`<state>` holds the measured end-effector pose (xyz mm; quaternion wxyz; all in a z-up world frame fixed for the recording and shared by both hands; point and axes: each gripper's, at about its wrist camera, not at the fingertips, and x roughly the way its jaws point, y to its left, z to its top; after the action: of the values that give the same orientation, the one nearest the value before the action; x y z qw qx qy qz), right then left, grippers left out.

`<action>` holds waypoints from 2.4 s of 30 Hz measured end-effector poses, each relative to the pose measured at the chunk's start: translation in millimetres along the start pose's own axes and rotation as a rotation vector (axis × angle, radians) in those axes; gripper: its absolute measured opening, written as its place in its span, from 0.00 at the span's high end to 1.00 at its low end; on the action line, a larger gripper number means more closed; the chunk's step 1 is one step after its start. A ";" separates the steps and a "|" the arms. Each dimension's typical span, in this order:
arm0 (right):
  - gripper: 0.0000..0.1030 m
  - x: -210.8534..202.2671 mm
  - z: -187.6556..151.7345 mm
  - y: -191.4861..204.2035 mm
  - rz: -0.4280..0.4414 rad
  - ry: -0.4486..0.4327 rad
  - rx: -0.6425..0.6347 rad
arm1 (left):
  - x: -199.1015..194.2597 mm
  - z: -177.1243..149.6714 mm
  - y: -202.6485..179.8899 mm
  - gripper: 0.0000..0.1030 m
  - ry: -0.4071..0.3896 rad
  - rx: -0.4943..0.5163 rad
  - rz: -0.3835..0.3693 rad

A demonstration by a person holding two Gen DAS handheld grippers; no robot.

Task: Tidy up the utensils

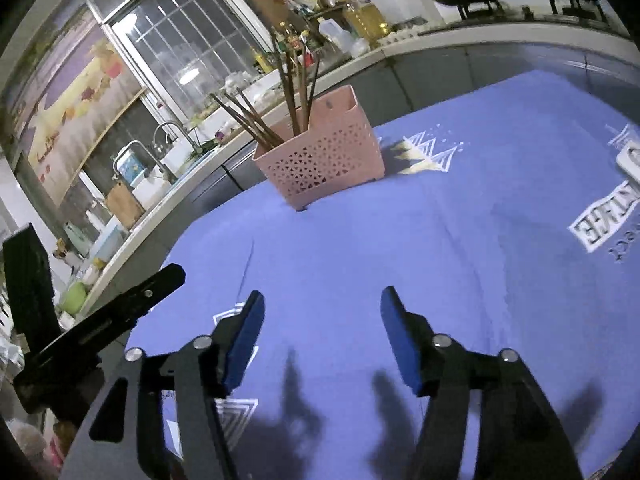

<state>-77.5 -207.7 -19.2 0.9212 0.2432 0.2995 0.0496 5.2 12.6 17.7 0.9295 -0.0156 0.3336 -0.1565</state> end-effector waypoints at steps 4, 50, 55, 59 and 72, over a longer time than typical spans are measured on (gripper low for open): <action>0.26 -17.9 -5.2 14.3 -0.002 -0.044 -0.051 | -21.1 -8.6 -3.0 0.24 -0.035 0.004 0.033; 0.11 -44.7 -16.8 23.6 -0.048 -0.099 -0.191 | -51.4 -32.4 -32.5 0.06 -0.046 0.069 0.285; 0.11 -49.1 3.2 35.6 -0.034 -0.170 -0.211 | -63.4 -10.5 -35.1 0.06 -0.125 0.075 0.343; 0.10 -57.9 14.9 44.4 -0.025 -0.228 -0.229 | -75.1 3.0 -36.8 0.06 -0.180 0.071 0.356; 0.10 -75.7 8.4 46.5 -0.030 -0.294 -0.208 | -80.8 0.6 -35.5 0.06 -0.174 0.055 0.365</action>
<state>-131.9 -188.4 48.9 0.9760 0.1467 0.1583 0.0302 -63.2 3.1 72.7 0.9679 0.0572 0.2448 0.0076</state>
